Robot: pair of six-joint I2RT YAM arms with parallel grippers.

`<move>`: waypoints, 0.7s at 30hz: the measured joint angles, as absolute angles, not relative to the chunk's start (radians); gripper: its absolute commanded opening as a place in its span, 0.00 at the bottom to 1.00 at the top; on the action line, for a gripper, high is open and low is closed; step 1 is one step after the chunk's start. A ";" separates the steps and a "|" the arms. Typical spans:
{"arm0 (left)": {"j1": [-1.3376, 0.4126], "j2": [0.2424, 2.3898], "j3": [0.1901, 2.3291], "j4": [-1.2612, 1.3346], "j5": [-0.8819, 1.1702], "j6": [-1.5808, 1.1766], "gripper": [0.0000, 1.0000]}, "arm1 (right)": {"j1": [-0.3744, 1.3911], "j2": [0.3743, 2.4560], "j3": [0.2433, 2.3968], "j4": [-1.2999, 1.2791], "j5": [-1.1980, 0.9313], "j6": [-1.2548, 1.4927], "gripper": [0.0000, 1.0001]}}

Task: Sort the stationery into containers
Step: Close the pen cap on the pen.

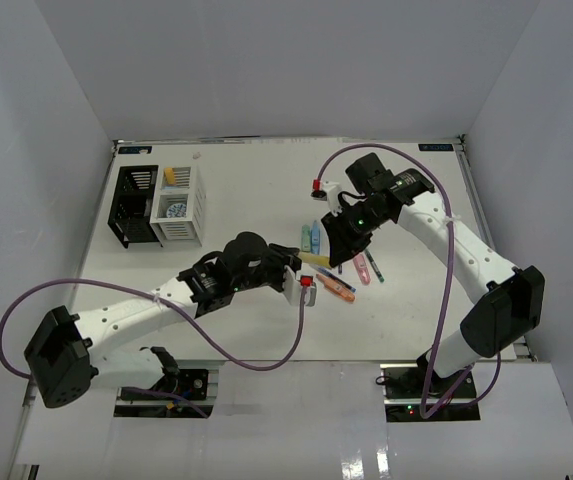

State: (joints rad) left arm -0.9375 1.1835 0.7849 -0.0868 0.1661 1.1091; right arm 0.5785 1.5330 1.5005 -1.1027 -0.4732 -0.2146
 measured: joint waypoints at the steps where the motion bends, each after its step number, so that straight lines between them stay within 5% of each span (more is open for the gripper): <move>1: -0.941 1.189 0.787 -0.086 0.163 1.106 0.00 | 0.577 1.533 1.496 -1.105 -0.473 -0.213 0.08; 21: -0.972 1.243 0.820 -0.088 0.119 1.063 0.00 | 0.575 1.520 1.471 -1.102 -0.447 -0.183 0.08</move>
State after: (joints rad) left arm -0.9718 1.2430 0.8200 -0.0879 0.1188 1.0634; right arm 0.5751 1.5200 1.4712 -1.1023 -0.4473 -0.1825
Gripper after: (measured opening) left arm 0.375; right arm 0.274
